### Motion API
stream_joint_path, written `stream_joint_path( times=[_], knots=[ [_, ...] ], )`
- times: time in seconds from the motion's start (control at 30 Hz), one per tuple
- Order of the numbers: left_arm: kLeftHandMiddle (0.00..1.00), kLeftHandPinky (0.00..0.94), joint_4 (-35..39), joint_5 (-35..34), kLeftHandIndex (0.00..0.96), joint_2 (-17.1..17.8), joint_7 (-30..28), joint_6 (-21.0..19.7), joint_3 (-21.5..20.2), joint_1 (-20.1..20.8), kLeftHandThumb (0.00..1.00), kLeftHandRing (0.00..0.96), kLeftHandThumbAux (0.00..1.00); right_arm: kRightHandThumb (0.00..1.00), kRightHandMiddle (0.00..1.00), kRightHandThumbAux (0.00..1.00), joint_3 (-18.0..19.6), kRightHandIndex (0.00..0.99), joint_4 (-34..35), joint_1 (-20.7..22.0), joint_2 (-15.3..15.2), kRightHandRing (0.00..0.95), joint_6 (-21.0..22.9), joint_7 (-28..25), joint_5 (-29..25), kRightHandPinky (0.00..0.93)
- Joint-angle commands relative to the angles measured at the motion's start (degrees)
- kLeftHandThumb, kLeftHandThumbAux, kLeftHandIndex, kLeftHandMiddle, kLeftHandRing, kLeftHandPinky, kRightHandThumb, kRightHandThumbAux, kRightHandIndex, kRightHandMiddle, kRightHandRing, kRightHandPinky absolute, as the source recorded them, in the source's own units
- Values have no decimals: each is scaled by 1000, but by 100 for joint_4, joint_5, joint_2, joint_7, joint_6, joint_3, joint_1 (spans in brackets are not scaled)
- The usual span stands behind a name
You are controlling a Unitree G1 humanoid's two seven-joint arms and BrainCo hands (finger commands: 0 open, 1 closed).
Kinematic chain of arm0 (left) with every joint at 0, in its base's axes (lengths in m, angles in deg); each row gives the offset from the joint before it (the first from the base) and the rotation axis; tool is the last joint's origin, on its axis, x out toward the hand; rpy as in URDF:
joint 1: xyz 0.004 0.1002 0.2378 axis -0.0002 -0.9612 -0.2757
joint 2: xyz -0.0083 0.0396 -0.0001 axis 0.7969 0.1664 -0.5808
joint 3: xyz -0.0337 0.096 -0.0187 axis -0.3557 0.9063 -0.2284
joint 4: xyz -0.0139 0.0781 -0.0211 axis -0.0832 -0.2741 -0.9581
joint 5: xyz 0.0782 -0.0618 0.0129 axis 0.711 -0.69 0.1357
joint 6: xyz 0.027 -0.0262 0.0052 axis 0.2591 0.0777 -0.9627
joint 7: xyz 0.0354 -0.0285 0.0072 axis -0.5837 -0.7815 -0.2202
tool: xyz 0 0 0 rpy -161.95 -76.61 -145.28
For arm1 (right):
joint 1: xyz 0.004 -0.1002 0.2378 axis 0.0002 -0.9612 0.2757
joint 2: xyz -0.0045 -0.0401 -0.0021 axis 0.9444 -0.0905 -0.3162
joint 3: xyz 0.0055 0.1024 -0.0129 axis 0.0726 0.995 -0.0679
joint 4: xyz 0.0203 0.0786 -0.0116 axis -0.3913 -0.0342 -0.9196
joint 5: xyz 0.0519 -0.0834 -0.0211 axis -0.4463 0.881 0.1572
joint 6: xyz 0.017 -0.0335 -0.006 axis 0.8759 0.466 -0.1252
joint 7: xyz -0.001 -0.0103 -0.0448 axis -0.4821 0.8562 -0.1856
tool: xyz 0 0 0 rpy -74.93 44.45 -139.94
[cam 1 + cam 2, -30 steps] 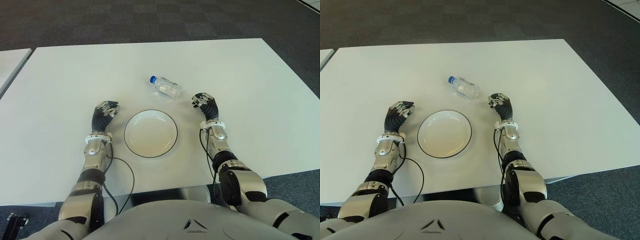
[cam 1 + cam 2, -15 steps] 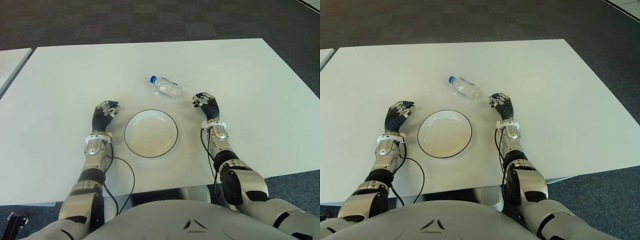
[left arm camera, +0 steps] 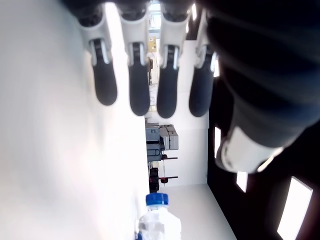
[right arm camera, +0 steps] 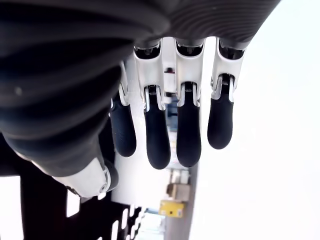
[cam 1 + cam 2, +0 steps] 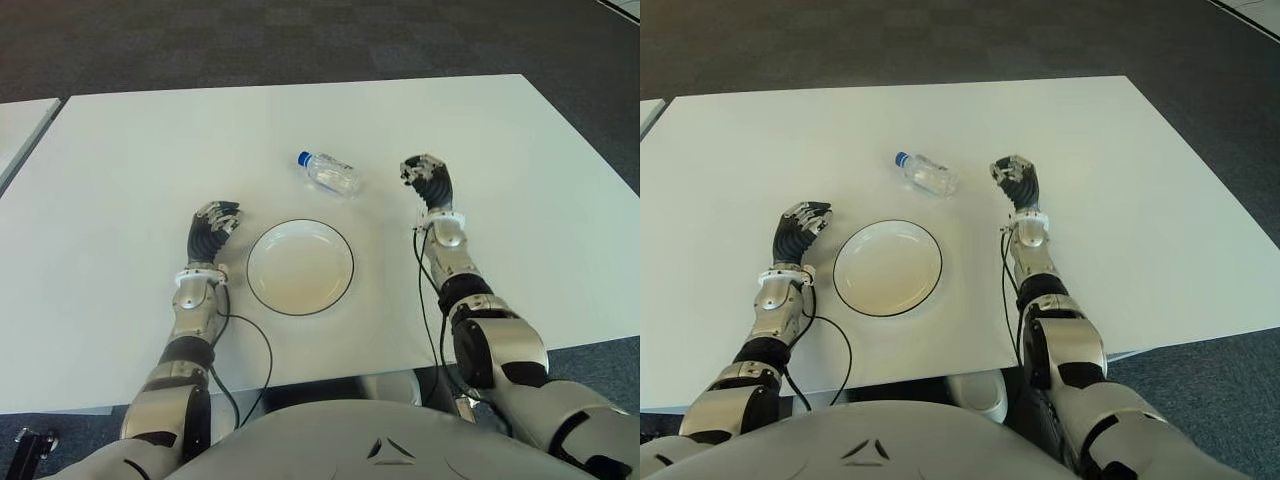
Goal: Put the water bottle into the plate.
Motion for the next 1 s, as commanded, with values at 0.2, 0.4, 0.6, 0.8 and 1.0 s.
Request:
stream_joint_path(
  times=[0.2,0.4,0.6,0.8,1.0],
  knots=[
    [351,341,-271,82,413,-120,95,-127,81,-56,700,334,722,689,435,734,-782,411,211,380,-347,428,21,6,914,416],
    [351,343,-369,65,412,-129,83,-202,79,13,699,334,722,420,198,687,-1394,162,-9,913,-608,221,312,-94,1637,247],
    [346,343,-484,41,411,-122,56,-96,49,63,696,333,724,353,44,574,-1820,23,-172,1381,-734,66,869,-553,2029,102],
    [347,333,-548,78,410,-90,39,16,69,77,694,330,724,382,4,476,-2251,2,-434,1800,-679,6,1250,-636,2434,12],
    [342,322,-578,131,410,-55,78,56,94,71,694,321,724,424,0,368,-2783,0,-1127,2324,-381,0,1737,-556,2914,1]
  ],
)
